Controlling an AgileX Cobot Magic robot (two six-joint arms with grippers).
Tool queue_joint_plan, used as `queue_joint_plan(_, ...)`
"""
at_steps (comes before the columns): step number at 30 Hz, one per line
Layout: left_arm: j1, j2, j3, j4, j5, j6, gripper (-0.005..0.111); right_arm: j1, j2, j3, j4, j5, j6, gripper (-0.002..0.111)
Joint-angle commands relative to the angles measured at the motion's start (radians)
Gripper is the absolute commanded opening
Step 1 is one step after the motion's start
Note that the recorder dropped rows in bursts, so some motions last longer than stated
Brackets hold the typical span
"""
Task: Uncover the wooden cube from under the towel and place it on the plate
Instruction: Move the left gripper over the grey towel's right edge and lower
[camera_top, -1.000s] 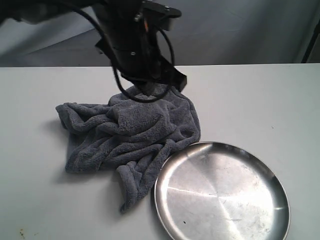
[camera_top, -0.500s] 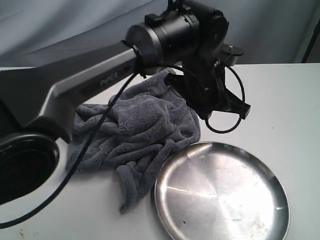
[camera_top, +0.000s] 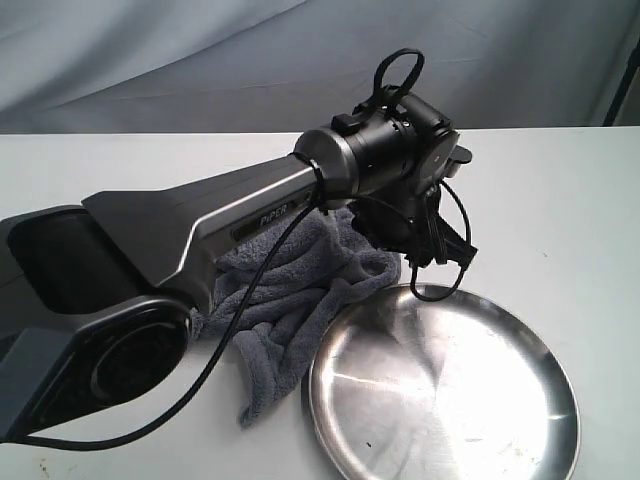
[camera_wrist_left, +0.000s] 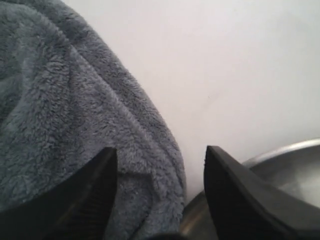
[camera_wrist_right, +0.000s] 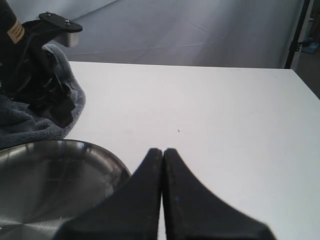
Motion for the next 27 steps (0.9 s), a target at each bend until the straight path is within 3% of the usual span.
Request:
queue_joint_plan(1, 0.001, 0.006, -0.007, 0.013, -0.042, -0.065, 0.052, 0.003, -0.004, 0.004, 0.0, -0.01, 0.001, 0.0)
queue_joint_plan(21, 0.001, 0.07, -0.007, 0.036, -0.003, -0.065, 0.051, 0.003, -0.004, 0.004, 0.0, -0.01, 0.001, 0.0)
queue_joint_plan(24, 0.001, 0.07, -0.007, 0.036, -0.011, -0.065, 0.043, 0.003, -0.004, 0.004, 0.0, -0.01, 0.001, 0.0)
queue_joint_plan(27, 0.001, 0.07, -0.007, 0.036, -0.02, -0.063, 0.027, 0.003, -0.004, 0.004, 0.0, -0.01, 0.001, 0.0)
